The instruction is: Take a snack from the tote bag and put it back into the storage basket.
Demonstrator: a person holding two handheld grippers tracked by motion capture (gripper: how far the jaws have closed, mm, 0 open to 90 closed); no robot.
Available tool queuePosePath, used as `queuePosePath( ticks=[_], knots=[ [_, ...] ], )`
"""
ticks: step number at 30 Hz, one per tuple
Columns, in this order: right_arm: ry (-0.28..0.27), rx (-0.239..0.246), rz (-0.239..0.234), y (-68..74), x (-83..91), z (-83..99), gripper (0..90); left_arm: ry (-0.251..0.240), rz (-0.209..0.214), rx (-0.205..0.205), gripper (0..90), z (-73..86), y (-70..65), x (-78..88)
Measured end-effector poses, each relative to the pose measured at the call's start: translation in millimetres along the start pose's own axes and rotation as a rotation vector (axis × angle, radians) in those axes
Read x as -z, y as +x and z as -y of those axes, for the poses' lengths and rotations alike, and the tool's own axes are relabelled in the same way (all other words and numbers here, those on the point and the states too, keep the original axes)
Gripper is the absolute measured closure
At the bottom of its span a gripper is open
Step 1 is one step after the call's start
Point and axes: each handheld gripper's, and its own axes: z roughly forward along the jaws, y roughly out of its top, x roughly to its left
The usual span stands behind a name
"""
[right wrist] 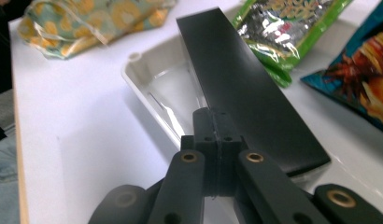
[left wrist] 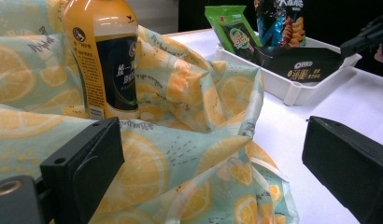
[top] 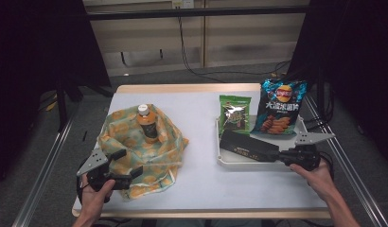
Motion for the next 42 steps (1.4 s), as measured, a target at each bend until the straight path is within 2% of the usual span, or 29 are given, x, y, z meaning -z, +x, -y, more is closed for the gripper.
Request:
queuePosePath(
  ticks=[7,18,30,34,42],
  knots=[
    [0.018,-0.001,0.026,-2.5,2.1,5.2,90.0,-0.003,0.000,0.001,5.1,-0.1,0.0,0.3],
    [0.005,-0.024,0.085,-10.5,6.2,9.1,90.0,0.000,0.001,-0.001,5.1,0.0,0.2,-0.2],
    [-0.009,-0.036,0.151,-17.3,1.7,7.6,90.0,0.004,0.000,-0.004,5.2,0.1,0.3,-1.2],
    [-0.015,-0.037,0.160,-20.3,0.0,6.7,90.0,0.000,0.011,-0.004,5.1,0.3,0.6,-1.5],
    [-0.010,-0.037,0.171,-22.5,-8.0,4.1,90.0,0.004,0.001,-0.002,5.2,0.1,0.1,-0.9]
  ],
)
